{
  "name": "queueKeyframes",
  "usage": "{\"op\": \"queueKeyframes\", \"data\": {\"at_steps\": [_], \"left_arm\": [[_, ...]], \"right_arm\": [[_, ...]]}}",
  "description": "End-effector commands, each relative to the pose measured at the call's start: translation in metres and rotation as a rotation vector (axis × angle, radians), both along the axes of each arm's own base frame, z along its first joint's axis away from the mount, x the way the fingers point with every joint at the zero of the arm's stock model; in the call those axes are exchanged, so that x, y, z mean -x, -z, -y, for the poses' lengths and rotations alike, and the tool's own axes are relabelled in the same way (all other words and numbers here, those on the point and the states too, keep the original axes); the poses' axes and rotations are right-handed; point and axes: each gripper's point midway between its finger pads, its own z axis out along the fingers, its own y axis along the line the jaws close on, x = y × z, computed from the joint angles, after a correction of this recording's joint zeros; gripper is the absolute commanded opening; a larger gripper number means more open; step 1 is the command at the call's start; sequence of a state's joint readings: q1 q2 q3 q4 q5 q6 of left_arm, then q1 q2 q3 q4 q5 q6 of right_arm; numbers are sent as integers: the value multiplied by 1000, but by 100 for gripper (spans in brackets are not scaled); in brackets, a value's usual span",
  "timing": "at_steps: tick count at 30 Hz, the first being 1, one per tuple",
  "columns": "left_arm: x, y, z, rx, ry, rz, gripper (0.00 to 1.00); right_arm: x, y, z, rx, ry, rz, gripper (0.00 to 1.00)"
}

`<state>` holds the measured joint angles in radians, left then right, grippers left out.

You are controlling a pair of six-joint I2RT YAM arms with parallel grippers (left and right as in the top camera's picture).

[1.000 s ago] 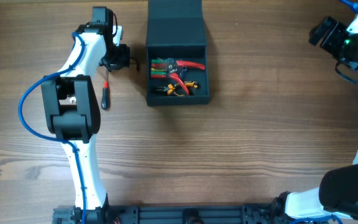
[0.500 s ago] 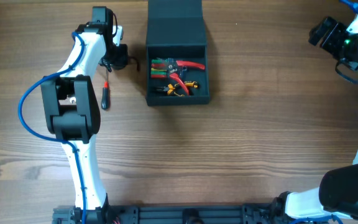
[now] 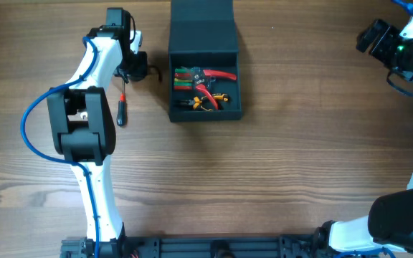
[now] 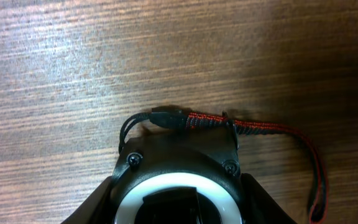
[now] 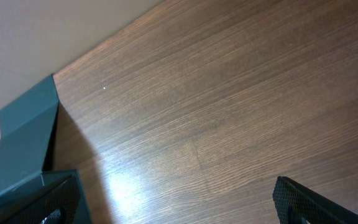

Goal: Pack container
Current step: 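Close the left gripper on the black spool, then carry the spool into the green box and release it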

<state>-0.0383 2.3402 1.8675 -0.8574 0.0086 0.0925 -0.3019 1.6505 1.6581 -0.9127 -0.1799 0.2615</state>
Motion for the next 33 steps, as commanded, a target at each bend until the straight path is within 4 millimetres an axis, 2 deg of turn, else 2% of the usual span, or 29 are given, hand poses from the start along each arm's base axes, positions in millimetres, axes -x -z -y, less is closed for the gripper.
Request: {"op": "queueKeyframes", "data": {"at_steps": [1,4,7,10,12,14,16,17,18,22,24,26,29,33], "left_arm": [[-8,-50,-4,-35,-2,99,4],[-10,-82,-8,-58,-8,163,4],[-8,-124,-8,-55,-10,239,4],[6,-163,1,-50,7,280,4],[18,-187,15,-45,40,305,4],[33,-206,43,-31,144,323,4],[48,-217,72,-31,237,329,4],[60,-221,99,-34,329,324,4],[73,-219,130,-46,446,314,4],[102,-204,201,-72,711,296,4],[111,-193,223,-81,795,276,4],[122,-172,245,-93,876,234,4],[124,-135,256,-125,970,161,4],[114,-96,263,-155,1049,124,4]], "right_arm": [[-2,5,-2,-16,0,-8,100],[-2,5,-2,-16,0,-8,100],[-2,5,-2,-16,0,-8,100],[-2,5,-2,-16,0,-8,100],[-2,5,-2,-16,0,-8,100],[-2,5,-2,-16,0,-8,100],[-2,5,-2,-16,0,-8,100],[-2,5,-2,-16,0,-8,100],[-2,5,-2,-16,0,-8,100],[-2,5,-2,-16,0,-8,100],[-2,5,-2,-16,0,-8,100],[-2,5,-2,-16,0,-8,100],[-2,5,-2,-16,0,-8,100],[-2,5,-2,-16,0,-8,100]]}}
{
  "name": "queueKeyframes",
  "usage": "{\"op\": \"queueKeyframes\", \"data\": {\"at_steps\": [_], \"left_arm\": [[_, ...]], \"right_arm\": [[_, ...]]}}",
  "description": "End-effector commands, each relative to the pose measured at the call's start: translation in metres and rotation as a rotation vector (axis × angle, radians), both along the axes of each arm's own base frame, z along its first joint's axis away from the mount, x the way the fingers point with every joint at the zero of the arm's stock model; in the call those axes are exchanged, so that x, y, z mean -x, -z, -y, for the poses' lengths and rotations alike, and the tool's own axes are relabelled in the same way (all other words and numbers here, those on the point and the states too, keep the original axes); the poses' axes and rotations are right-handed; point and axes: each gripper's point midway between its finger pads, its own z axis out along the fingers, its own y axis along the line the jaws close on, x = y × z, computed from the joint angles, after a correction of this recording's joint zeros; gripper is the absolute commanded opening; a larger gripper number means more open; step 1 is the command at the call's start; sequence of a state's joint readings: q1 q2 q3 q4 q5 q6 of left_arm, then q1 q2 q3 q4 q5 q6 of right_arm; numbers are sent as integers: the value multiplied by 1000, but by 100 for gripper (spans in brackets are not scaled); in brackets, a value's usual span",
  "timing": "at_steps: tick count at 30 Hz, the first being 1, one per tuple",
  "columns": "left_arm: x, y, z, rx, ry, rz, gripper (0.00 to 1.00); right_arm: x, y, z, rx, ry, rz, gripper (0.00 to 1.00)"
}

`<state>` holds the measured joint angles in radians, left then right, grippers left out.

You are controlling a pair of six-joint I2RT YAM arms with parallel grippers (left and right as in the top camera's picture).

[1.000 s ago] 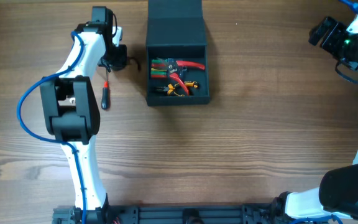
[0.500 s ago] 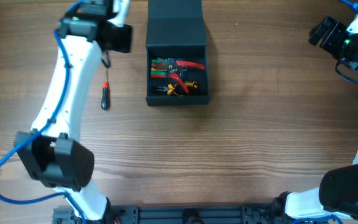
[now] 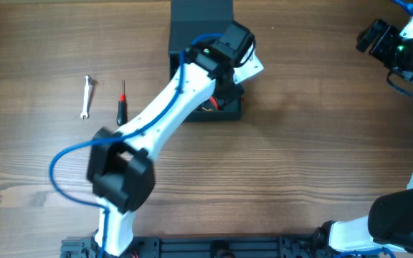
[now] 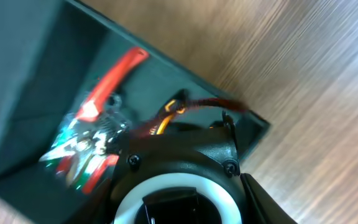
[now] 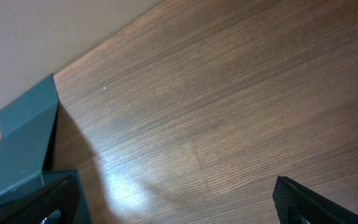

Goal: Pack container
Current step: 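Carry the spool into the green box and release it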

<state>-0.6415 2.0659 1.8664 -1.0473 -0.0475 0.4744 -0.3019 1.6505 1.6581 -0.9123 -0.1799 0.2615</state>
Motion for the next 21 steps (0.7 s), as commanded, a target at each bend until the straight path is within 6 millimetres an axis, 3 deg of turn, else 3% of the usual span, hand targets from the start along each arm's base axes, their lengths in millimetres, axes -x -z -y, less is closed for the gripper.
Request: {"op": "queueKeyframes", "data": {"at_steps": [1,7,12,18,21], "left_arm": [[-13,24,9,-29,97,19,4],[-45,41,22,-15,124,117,4],[-64,44,3,-9,56,128,4],[-81,43,-23,49,-156,107,4],[-82,43,-25,81,-163,87,4]], "right_arm": [[-2,5,-3,-16,0,-8,100],[-2,5,-3,-16,0,-8,100],[-2,5,-3,-16,0,-8,100],[-2,5,-3,-16,0,-8,100],[-2,5,-3,-16,0,-8,100]]}}
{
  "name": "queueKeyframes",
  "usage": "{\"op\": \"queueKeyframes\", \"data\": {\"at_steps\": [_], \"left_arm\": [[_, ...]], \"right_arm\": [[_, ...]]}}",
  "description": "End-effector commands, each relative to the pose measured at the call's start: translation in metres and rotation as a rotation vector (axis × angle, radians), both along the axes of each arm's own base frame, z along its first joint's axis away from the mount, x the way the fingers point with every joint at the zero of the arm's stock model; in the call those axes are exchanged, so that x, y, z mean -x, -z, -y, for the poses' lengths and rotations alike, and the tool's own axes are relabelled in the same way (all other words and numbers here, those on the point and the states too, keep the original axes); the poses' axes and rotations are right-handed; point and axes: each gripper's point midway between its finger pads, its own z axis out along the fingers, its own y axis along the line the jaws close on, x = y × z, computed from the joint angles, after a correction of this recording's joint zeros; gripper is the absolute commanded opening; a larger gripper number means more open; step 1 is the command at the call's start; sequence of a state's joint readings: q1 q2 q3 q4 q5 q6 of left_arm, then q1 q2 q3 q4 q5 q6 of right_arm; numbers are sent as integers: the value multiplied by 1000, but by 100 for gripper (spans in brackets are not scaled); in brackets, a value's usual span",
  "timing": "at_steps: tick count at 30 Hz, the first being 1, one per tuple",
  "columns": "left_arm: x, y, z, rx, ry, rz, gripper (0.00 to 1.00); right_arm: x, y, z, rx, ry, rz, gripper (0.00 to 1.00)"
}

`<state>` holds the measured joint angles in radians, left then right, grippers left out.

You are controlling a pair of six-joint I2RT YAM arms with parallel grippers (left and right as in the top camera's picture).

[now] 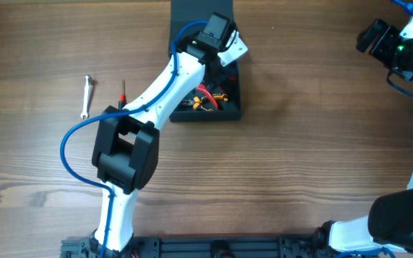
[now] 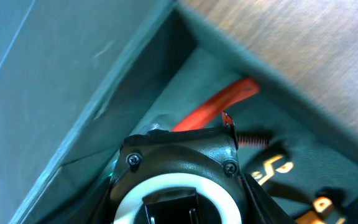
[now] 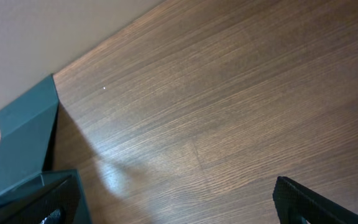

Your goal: Pack container

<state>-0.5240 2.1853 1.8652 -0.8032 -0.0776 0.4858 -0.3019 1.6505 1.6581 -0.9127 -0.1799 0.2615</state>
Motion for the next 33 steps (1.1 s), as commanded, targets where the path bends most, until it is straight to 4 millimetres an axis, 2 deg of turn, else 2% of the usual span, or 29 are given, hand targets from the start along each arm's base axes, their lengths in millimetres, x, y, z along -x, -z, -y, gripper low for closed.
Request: {"op": "queueKeyframes", "data": {"at_steps": [1,7,14,21,26,28,30,31,32,33], "left_arm": [[-2,8,1,53,-35,-37,4],[6,11,7,85,-14,-74,4],[26,40,1,52,19,-156,4],[17,37,9,70,77,-107,4],[21,39,18,111,99,-125,6],[22,39,20,110,102,-126,18],[22,39,21,114,93,-127,40],[22,39,21,121,74,-132,93],[22,39,20,134,41,-139,100],[22,37,20,141,16,-143,100]], "right_arm": [[-2,5,-2,-16,0,-8,100],[-2,5,-2,-16,0,-8,100],[-2,5,-2,-16,0,-8,100],[-2,5,-2,-16,0,-8,100],[-2,5,-2,-16,0,-8,100],[-2,5,-2,-16,0,-8,100],[-2,5,-2,-16,0,-8,100],[-2,5,-2,-16,0,-8,100],[-2,5,-2,-16,0,-8,100],[-2,5,-2,-17,0,-8,100]]}}
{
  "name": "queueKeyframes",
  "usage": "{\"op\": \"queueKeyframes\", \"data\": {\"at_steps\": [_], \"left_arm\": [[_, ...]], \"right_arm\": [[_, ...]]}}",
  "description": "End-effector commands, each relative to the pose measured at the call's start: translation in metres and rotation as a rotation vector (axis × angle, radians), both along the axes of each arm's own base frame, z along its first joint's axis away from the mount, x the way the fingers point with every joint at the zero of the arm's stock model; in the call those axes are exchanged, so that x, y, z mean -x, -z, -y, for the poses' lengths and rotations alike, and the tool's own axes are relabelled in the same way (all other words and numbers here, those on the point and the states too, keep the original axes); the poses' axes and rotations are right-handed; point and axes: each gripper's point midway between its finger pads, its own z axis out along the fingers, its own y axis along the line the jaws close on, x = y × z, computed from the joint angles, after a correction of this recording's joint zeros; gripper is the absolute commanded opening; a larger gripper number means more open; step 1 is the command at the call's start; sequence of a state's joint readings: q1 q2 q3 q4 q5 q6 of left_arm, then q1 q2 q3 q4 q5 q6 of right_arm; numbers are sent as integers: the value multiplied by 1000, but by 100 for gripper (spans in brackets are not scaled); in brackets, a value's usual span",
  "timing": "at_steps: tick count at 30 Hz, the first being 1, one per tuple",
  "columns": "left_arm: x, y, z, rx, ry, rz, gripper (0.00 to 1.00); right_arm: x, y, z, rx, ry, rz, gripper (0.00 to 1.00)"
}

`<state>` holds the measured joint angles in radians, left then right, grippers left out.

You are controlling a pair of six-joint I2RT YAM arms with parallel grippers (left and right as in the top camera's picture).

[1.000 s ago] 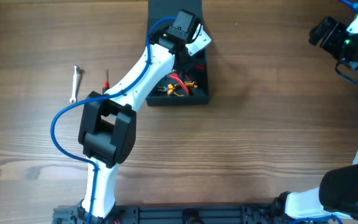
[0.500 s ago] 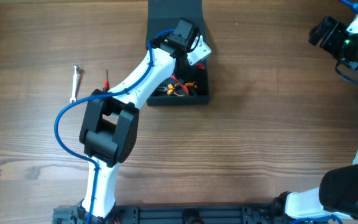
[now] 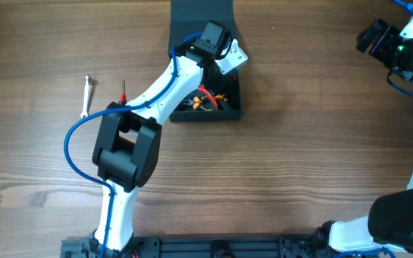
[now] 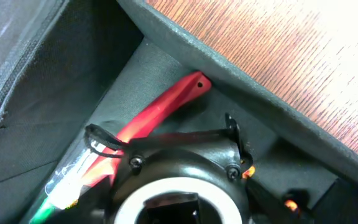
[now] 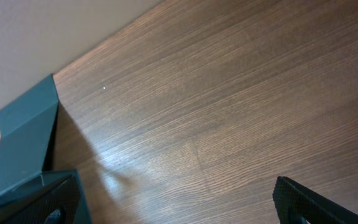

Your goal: Pack container

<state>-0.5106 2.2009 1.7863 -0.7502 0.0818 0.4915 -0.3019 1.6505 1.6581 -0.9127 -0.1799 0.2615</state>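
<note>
The open black box [image 3: 234, 107] stands at the table's back middle, with its lid folded back. My left gripper [image 3: 219, 50] is down inside it, shut on a round black tool with a white ring [image 4: 179, 174]. The tool's black cord loop [image 4: 95, 135] lies over a red plier handle [image 4: 166, 107] by the box wall [image 4: 241, 87]. Orange-and-black tools [image 3: 205, 102] show in the box's front part. My right gripper [image 3: 373, 36] hovers far off at the back right, with its fingers [image 5: 297, 199] wide apart and nothing between them.
A small wrench [image 3: 84, 97] and a red-handled screwdriver [image 3: 122, 92] lie on the wood left of the box, the screwdriver partly under my left arm. The box's raised lid [image 5: 23, 137] shows at the left of the right wrist view.
The left gripper, still on the round tool, has sunk lower in the box beside the red handle. The red strap no longer shows, only the black loop. The right arm has not moved.
My left gripper first held the round tool on the table left of the box, with its red-and-black strap trailing on the wood. Then it was over the box's front right corner, then at the back of the box. Now it is low among the tools.
</note>
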Motion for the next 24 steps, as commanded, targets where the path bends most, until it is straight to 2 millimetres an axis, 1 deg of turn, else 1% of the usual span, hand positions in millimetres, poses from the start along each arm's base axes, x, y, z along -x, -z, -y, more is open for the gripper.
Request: {"op": "queueKeyframes", "data": {"at_steps": [1,2,3,4,6,7,8,10,12,13,14,15,16,17,18,19,20,22,23,24], "left_arm": [[3,5,5,42,-77,-43,100],[1,-2,4,57,-104,-38,100],[-3,-16,1,64,-122,-8,100],[-7,-38,-5,63,-138,45,100],[-10,-61,-13,54,-160,99,100],[-11,-78,-20,48,-180,134,100],[-11,-100,-30,50,-227,173,100],[-7,-136,-48,60,-297,226,100],[7,-178,-79,76,-388,266,100],[14,-192,-94,81,-440,270,100],[28,-207,-124,88,-537,254,98],[36,-212,-142,88,-596,234,95],[48,-211,-171,73,-691,187,90],[59,-203,-199,47,-788,125,89],[68,-193,-222,21,-872,64,89],[75,-183,-240,-1,-942,11,91],[85,-168,-261,-30,-1016,-62,92],[100,-144,-289,-70,-1103,-160,94],[107,-129,-300,-83,-1137,-212,95],[114,-118,-308,-100,-1161,-248,95]], "right_arm": [[-2,5,-2,-16,0,-8,100],[-2,5,-2,-16,0,-8,100],[-2,5,-2,-16,0,-8,100],[-2,5,-2,-16,0,-8,100],[-2,5,-2,-16,0,-8,100],[-2,5,-2,-16,0,-8,100],[-2,5,-2,-16,0,-8,100],[-2,5,-2,-16,0,-8,100],[-2,5,-2,-16,0,-8,100],[-2,5,-2,-16,0,-8,100],[-2,5,-2,-16,0,-8,100],[-2,5,-2,-16,0,-8,100],[-2,5,-2,-16,0,-8,100],[-2,5,-2,-16,0,-8,100],[-2,5,-2,-16,0,-8,100],[-2,5,-2,-16,0,-8,100],[-2,5,-2,-16,0,-8,100],[-2,5,-2,-16,0,-8,100],[-2,5,-2,-16,0,-8,100],[-2,5,-2,-16,0,-8,100]]}}
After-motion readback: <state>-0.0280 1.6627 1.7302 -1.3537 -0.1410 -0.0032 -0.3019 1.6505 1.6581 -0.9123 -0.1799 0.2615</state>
